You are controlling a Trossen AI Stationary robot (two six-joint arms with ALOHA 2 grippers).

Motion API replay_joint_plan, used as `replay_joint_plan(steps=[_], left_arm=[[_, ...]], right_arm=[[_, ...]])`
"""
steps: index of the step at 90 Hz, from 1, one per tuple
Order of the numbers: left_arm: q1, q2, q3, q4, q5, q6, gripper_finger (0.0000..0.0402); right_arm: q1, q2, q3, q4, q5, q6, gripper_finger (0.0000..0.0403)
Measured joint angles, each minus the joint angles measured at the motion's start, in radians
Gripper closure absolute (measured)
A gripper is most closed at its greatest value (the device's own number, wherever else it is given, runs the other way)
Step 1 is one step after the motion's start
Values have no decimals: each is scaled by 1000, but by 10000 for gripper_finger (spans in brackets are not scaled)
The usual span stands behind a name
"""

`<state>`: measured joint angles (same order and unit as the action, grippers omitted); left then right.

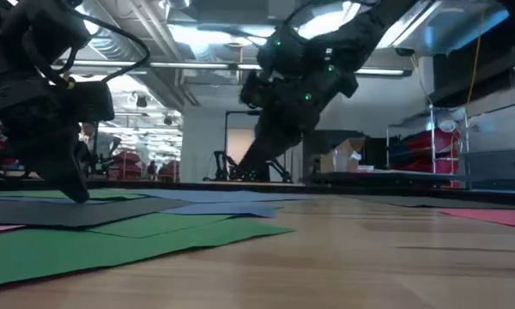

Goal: Organize paper
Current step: Move the blue paper to the top center of the table

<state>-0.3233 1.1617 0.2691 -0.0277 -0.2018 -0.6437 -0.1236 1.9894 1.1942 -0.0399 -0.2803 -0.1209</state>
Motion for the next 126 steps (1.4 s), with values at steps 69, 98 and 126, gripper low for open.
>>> replay_joint_plan(steps=[69, 98, 126], left_arm=[[0, 0, -1, 3, 0, 8, 402], [0, 0, 0, -8, 0, 8, 402], [3, 0, -2, 141, -7, 78, 402]], right_arm=[[11, 55, 8, -134, 73, 38, 403], [11, -33, 1, -286, 84, 31, 403], [13, -36, 2, -170, 61, 33, 403]])
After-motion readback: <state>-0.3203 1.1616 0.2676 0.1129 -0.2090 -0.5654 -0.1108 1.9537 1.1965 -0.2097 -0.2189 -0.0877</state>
